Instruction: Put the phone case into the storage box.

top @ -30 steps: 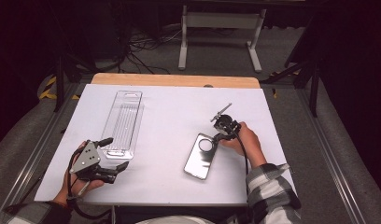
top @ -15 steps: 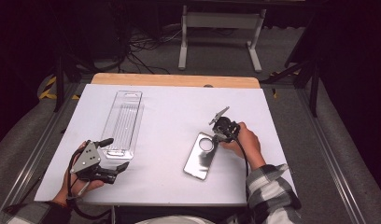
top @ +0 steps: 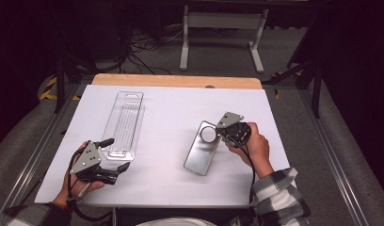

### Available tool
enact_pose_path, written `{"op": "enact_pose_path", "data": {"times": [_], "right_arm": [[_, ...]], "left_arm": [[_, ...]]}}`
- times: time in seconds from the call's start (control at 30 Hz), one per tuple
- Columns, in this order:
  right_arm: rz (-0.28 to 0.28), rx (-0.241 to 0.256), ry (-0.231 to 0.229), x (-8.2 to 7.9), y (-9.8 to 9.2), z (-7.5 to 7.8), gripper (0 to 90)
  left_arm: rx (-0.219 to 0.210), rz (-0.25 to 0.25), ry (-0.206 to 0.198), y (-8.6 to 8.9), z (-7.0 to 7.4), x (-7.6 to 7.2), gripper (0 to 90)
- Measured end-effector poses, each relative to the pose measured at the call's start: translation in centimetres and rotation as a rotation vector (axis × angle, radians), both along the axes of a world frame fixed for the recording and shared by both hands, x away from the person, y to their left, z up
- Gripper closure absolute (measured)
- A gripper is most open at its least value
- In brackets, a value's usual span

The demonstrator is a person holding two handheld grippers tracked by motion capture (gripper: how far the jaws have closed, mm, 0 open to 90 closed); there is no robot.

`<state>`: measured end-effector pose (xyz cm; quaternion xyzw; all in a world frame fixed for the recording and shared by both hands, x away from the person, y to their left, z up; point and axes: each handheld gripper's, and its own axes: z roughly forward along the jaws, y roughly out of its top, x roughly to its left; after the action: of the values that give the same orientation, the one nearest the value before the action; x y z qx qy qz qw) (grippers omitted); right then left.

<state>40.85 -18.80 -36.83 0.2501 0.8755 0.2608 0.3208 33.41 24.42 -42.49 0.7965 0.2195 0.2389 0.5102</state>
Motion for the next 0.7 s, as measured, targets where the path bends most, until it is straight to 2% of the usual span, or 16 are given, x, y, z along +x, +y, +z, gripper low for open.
{"op": "enact_pose_path", "data": {"times": [0.07, 0.13, 0.17, 0.23, 0.3, 0.43, 0.57, 0.7], "right_arm": [[0.018, 0.007, -0.038, -0.5, 0.5, 0.5, 88.0], [0.024, 0.007, -0.054, -0.7, 0.7, 0.6, 87.9], [0.027, 0.005, -0.069, -0.8, 0.9, 0.7, 87.9], [0.034, -0.008, -0.11, -1.3, 1.6, 0.8, 87.9], [0.045, -0.012, -0.126, -1.4, 2.0, 0.9, 87.9], [0.063, -0.018, -0.163, -2.0, 3.0, 0.9, 87.9], [0.075, -0.027, -0.192, -2.3, 3.7, 0.9, 87.9], [0.111, -0.036, -0.217, -2.9, 4.9, 0.7, 87.9]], "left_arm": [[-0.009, 0.012, 0.017, -0.1, 0.2, 0.4, 6.2], [-0.009, 0.018, 0.024, -0.2, 0.3, 0.6, 6.2], [0.005, 0.035, 0.024, -0.5, 0.4, 0.7, 6.1], [0.024, 0.029, 0.031, -1.1, 0.7, 1.1, 6.2], [0.027, 0.025, 0.033, -1.5, 0.9, 1.3, 6.4], [0.005, -0.024, 0.042, -2.3, 1.3, 1.9, 7.7], [-0.009, -0.062, 0.016, -3.2, 1.8, 2.1, 13.2], [-0.028, -0.092, 0.024, -5.3, 3.1, 2.8, 13.7]]}}
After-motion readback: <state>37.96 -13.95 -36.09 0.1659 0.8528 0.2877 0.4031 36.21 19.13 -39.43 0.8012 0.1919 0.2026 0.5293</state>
